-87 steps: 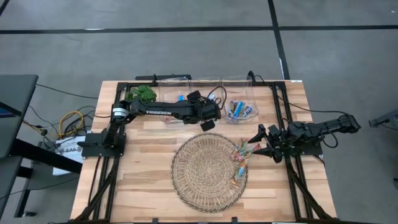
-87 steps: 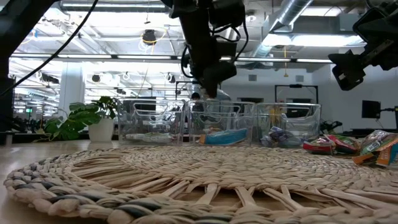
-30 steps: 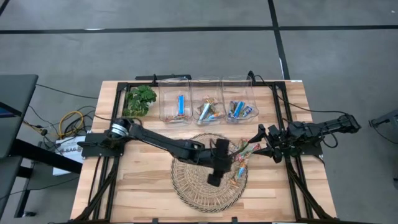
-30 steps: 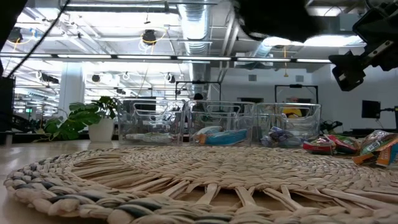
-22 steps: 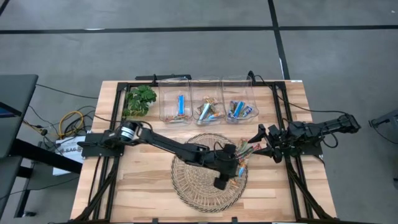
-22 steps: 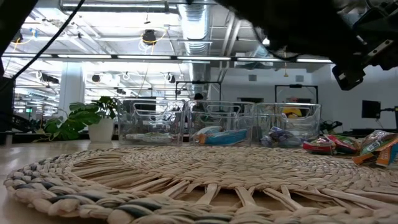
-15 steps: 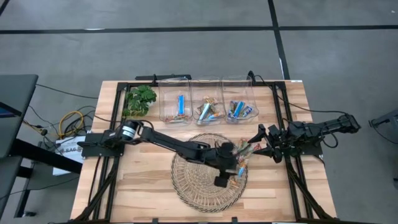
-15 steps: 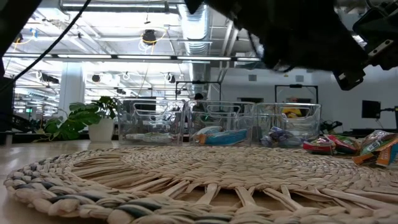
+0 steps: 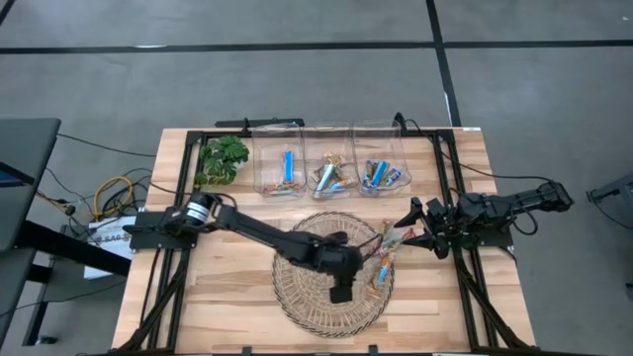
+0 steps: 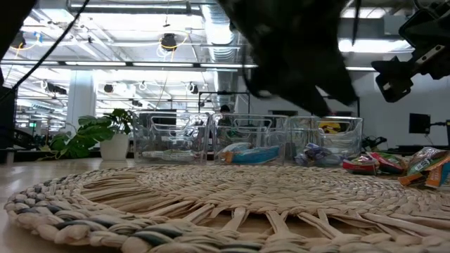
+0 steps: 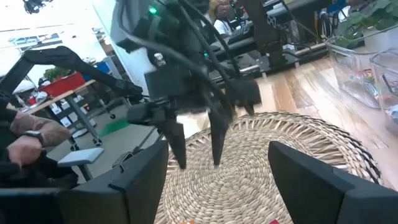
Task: Pick and place Granola Bars by type
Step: Put the yellow granola bar into the middle transparent bin
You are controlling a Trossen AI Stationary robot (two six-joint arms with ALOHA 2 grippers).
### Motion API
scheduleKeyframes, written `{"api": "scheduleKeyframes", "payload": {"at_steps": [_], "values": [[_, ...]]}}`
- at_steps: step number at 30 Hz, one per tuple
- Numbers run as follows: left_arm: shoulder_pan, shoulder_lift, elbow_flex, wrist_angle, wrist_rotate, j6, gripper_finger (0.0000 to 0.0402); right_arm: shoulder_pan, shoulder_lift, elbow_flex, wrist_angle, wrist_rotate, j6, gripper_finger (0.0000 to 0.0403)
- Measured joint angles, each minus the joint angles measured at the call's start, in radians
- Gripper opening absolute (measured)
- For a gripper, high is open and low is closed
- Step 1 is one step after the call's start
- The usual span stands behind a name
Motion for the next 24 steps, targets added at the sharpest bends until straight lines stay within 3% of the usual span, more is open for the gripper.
{"api": "scheduleKeyframes", "payload": {"at_steps": [3,5,13,18,24], "values": [[-0.030,-0.080,-0.101,0.057,-0.113,0.005,0.0220,0.000,0.000,0.000,0.000,0.000,0.000,0.0271],[-0.038,-0.145,-0.225,0.189,-0.122,0.002,0.0220,0.000,0.000,0.000,0.000,0.000,0.000,0.0271],[-0.018,-0.415,-0.843,0.769,0.015,-0.038,0.0220,0.000,0.000,0.000,0.000,0.000,0.000,0.0271],[0.007,-0.623,-1.152,0.897,0.023,-0.010,0.0220,0.000,0.000,0.000,0.000,0.000,0.000,0.0271],[0.057,-0.858,-1.433,0.961,-0.001,-0.004,0.0220,0.000,0.000,0.000,0.000,0.000,0.000,0.0271]]}}
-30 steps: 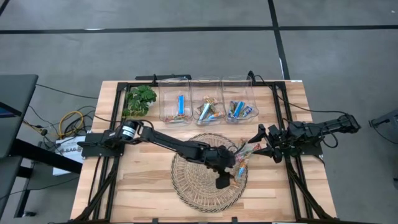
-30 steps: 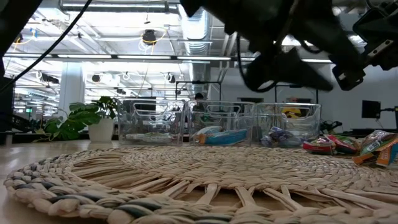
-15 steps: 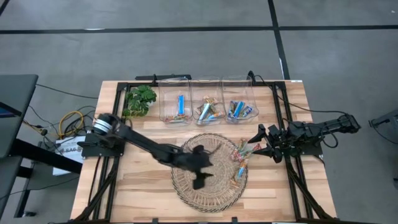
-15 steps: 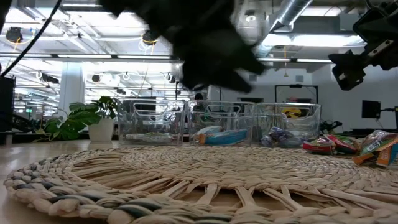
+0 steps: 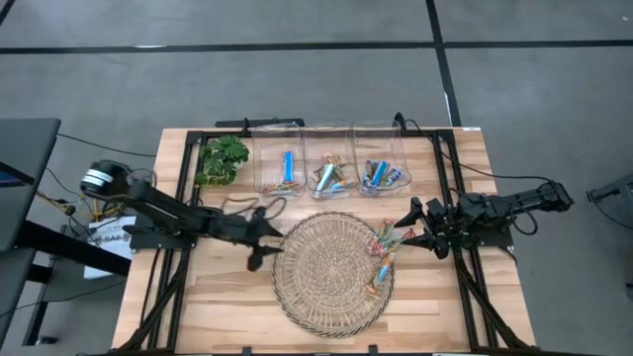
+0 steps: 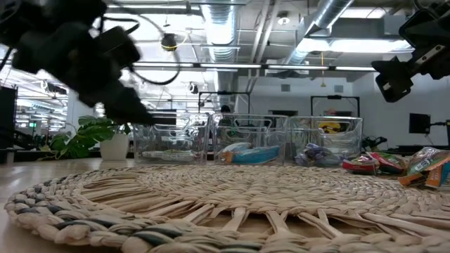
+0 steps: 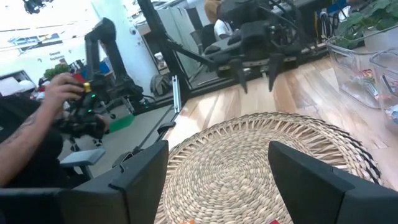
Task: Pick and place Granola Bars by type
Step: Put the yellow granola bar into the middle transparent bin
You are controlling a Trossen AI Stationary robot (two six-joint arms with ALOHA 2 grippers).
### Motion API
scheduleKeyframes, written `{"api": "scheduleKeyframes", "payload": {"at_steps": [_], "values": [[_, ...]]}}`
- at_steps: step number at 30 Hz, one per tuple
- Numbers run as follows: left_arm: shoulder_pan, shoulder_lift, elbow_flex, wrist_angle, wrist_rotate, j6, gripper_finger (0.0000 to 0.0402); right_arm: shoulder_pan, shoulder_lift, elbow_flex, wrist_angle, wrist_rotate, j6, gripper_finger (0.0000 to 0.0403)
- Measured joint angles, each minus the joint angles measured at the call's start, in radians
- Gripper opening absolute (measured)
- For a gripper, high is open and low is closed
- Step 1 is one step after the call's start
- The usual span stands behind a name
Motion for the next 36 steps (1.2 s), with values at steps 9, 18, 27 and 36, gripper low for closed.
{"api": "scheduleKeyframes", "payload": {"at_steps": [9,18,27,36], "values": [[0.053,-0.300,-0.247,0.005,-0.004,0.047,0.0220,0.000,0.000,0.000,0.000,0.000,0.000,0.0271],[0.105,-0.524,-0.311,-0.091,0.007,0.166,0.0220,0.000,0.000,0.000,0.000,0.000,0.000,0.0271],[0.160,-0.793,-0.312,-0.337,0.014,0.265,0.0220,0.000,0.000,0.000,0.000,0.000,0.000,0.0271],[0.167,-1.042,-0.312,-0.509,0.106,0.279,0.0220,0.000,0.000,0.000,0.000,0.000,0.000,0.0271]]}}
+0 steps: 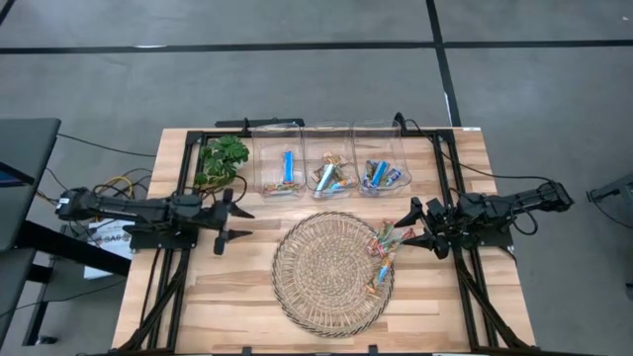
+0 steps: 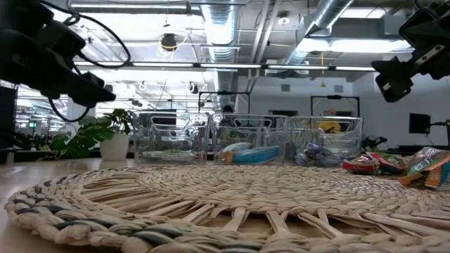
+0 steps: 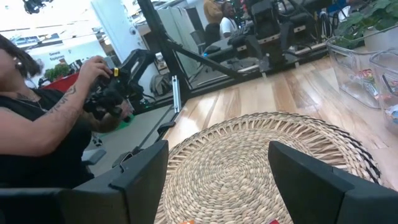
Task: Pick and place Granola Bars by type
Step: Put the yellow granola bar into the middle transparent bin
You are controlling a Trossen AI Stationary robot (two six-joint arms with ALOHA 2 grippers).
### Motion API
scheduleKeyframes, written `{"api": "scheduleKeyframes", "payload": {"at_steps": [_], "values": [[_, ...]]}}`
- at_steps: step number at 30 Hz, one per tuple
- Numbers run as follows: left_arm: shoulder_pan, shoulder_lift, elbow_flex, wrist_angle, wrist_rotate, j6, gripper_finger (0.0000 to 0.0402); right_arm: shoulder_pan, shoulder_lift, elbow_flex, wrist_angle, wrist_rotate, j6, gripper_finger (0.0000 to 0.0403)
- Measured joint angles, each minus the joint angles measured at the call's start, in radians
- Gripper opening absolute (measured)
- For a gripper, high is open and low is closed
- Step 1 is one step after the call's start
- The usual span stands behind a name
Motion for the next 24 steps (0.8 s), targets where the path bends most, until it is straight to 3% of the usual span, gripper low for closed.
{"api": "scheduleKeyframes", "payload": {"at_steps": [11,24], "values": [[0.001,-0.147,-0.001,-0.001,0.000,0.097,0.0220,0.000,0.000,0.000,0.000,0.000,0.000,0.0271],[0.001,-0.154,0.017,-0.038,-0.072,0.019,0.0220,0.000,0.000,0.000,0.000,0.000,0.000,0.0271]]}}
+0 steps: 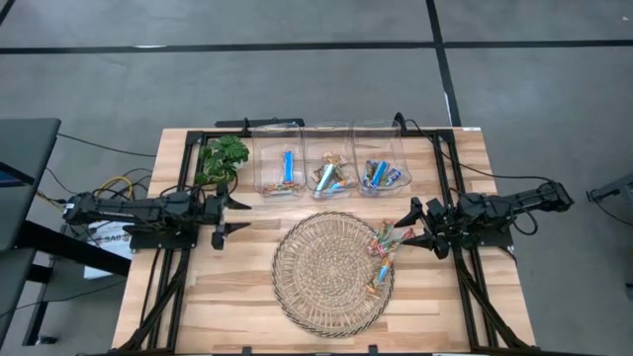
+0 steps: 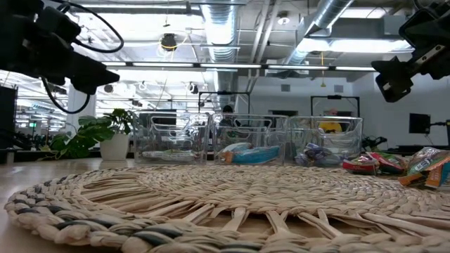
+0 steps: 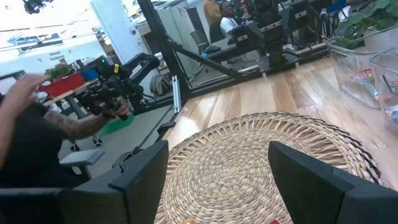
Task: Pick and place Granola Bars by type
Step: Put the yellow granola bar into the middle transparent bin
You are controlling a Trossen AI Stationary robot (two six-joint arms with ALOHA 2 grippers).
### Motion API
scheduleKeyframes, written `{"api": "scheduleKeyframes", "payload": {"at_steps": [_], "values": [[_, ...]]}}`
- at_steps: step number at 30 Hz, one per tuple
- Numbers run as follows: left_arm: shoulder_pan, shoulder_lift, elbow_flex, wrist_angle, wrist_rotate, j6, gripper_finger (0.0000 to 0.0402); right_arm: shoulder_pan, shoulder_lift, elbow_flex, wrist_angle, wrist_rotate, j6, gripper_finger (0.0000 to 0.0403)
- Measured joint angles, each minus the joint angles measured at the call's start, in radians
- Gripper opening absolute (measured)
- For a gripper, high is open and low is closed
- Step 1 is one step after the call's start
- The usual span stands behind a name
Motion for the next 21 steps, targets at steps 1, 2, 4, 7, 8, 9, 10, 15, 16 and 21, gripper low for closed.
{"api": "scheduleKeyframes", "payload": {"at_steps": [1,2,4,7,8,9,10,15,16,21], "values": [[0.000,0.000,0.001,-0.003,-0.006,-0.011,0.0220,0.000,0.000,0.000,0.000,0.000,0.000,0.0271],[0.000,0.000,0.001,-0.005,-0.008,-0.029,0.0220,0.000,0.000,0.000,0.000,0.000,0.000,0.0271],[0.000,0.000,0.002,-0.007,-0.010,-0.069,0.0220,0.000,0.000,0.000,0.000,0.000,0.000,0.0271],[0.000,0.000,0.002,-0.008,-0.010,-0.105,0.0220,0.000,0.000,0.000,0.000,0.000,0.000,0.0271],[0.000,0.000,0.002,-0.008,-0.010,-0.105,0.0220,0.000,0.000,0.000,0.000,0.000,0.000,0.0271],[0.000,0.000,0.002,-0.008,-0.010,-0.104,0.0220,0.000,0.000,0.000,0.000,0.000,0.000,0.0271],[0.000,0.000,0.002,-0.009,-0.010,-0.103,0.0220,0.000,0.000,0.000,0.000,0.000,0.000,0.0271],[0.000,0.000,0.003,-0.011,-0.006,-0.094,0.0220,0.000,0.000,0.000,0.000,0.000,0.000,0.0271],[0.000,0.000,0.003,-0.011,-0.007,-0.075,0.0220,0.000,0.000,0.000,0.000,0.000,0.000,0.0271],[0.000,0.000,0.003,-0.011,-0.009,-0.009,0.0220,0.000,0.000,0.000,0.000,0.000,0.000,0.0271]]}}
